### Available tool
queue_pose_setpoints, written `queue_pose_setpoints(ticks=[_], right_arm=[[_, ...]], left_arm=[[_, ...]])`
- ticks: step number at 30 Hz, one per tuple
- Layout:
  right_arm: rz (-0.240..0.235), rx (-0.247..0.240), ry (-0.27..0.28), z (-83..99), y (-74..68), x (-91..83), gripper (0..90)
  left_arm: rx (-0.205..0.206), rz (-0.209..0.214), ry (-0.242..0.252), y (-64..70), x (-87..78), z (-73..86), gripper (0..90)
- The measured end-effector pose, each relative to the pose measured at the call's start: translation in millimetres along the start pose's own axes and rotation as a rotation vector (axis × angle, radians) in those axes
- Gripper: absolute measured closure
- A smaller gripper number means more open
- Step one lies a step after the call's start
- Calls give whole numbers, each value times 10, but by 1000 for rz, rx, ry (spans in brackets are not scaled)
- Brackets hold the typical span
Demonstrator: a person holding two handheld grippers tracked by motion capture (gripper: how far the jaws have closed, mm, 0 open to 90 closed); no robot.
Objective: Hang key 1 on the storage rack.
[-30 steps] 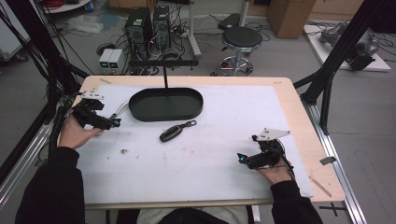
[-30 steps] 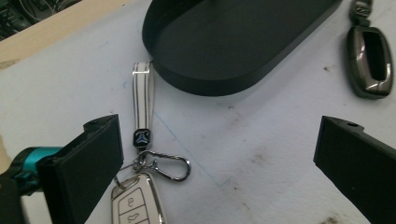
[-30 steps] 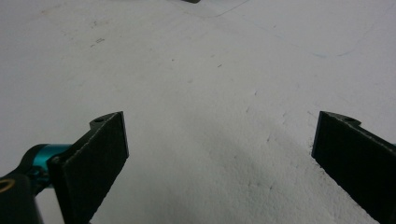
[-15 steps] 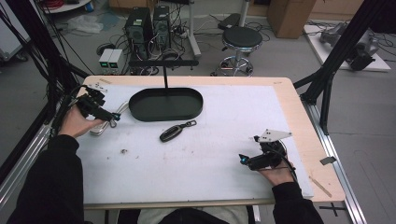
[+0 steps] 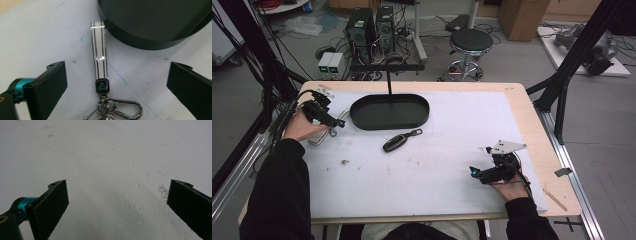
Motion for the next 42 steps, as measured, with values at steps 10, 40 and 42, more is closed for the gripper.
queue_pose_setpoints(ticks=[10,40,42], right_arm=[[15,7,-23,57,-1,-6,29],[8,8,-29,55,-20,8,30],[11,7,-32,56,-18,12,30]], left_arm=[[-93,-108,53,-212,58,-2,127],[-84,-47,40,-116,277,-21,637],[-83,-51,41,-100,279,-21,746]])
Point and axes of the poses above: each handheld gripper's, and its own axes: x roughly forward along the jaws, z roughly out of its underside, y roughly to its right, the point moved 4 cm from there along x, roughly forward along the jaws, and after that the axes turned 1 degree about y, right-handed, at the moved point
